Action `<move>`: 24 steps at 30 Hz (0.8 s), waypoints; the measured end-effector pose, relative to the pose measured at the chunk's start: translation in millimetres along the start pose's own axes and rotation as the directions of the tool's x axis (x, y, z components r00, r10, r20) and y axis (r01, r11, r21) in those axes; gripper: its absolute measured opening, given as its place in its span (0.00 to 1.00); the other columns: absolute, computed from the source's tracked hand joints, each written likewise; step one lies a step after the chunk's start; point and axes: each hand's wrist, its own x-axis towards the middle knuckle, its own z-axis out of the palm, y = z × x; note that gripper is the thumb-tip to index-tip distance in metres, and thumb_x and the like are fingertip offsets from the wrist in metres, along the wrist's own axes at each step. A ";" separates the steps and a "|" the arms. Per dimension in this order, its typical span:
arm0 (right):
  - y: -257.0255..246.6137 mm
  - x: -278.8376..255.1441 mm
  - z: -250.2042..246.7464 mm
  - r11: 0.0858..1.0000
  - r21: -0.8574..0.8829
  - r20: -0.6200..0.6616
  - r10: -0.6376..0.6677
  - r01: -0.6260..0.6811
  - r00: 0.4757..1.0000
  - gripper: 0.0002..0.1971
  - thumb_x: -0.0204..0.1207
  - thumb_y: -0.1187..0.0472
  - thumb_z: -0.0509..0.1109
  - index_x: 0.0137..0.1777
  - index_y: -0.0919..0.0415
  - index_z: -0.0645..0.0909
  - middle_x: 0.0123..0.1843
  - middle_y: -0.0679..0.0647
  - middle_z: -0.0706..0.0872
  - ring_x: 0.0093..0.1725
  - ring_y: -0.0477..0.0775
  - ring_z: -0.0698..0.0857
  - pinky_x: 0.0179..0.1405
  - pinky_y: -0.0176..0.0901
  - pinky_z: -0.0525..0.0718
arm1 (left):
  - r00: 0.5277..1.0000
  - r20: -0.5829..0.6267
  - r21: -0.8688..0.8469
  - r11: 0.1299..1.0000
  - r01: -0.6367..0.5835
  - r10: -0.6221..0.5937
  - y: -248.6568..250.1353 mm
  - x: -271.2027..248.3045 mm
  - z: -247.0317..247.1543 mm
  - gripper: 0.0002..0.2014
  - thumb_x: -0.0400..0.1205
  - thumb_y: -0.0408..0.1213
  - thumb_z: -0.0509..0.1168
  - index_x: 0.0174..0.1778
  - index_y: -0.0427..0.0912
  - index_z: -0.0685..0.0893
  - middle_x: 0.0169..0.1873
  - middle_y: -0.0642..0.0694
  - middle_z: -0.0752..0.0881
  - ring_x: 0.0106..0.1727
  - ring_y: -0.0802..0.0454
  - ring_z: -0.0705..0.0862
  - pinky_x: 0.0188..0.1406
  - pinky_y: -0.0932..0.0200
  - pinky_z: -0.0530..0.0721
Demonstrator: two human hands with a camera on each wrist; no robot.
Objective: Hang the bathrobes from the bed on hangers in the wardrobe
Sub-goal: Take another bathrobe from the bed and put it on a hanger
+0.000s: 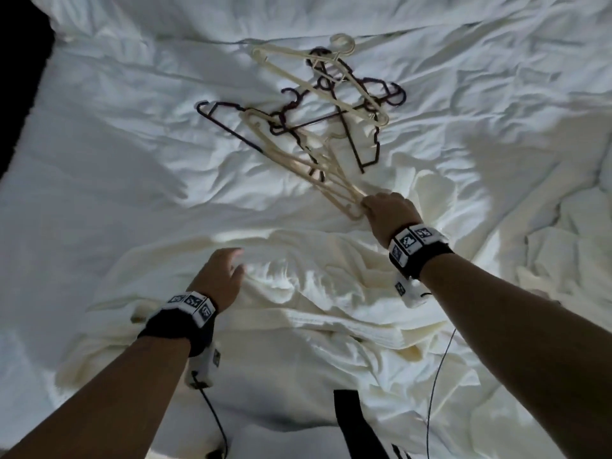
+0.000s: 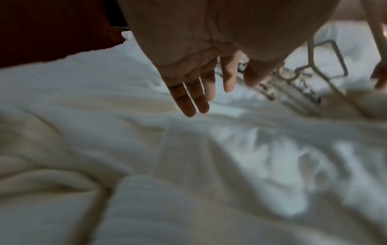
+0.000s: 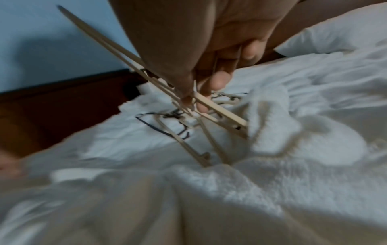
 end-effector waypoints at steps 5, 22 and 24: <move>-32.9 -58.7 -17.6 0.952 0.189 -0.088 -0.229 0.242 0.969 0.10 0.85 0.60 0.59 0.60 0.57 0.80 0.56 0.58 0.85 0.57 0.64 0.81 0.54 0.54 0.80 | 0.992 -0.021 -0.597 0.798 0.087 -0.124 40.2 0.4 -18.3 0.23 0.77 0.58 0.57 0.62 0.49 0.79 0.55 0.46 0.86 0.51 0.42 0.89 0.49 0.49 0.82; -121.8 -172.8 40.5 0.888 0.289 0.399 0.229 -0.359 0.888 0.46 0.76 0.39 0.69 0.86 0.50 0.46 0.81 0.66 0.64 0.75 0.68 0.73 0.71 0.59 0.74 | 0.961 -0.015 -0.080 0.958 0.275 -0.277 -116.4 -186.2 31.6 0.19 0.81 0.38 0.65 0.68 0.40 0.79 0.65 0.38 0.81 0.64 0.42 0.81 0.63 0.55 0.78; -128.9 -196.5 65.5 0.909 0.132 0.481 0.291 -0.396 0.827 0.63 0.65 0.36 0.77 0.85 0.52 0.33 0.83 0.68 0.50 0.79 0.71 0.66 0.74 0.60 0.68 | 0.936 0.036 -0.058 0.934 0.352 -0.350 -144.7 -210.2 44.2 0.22 0.82 0.40 0.65 0.72 0.41 0.75 0.69 0.38 0.76 0.66 0.41 0.79 0.64 0.53 0.78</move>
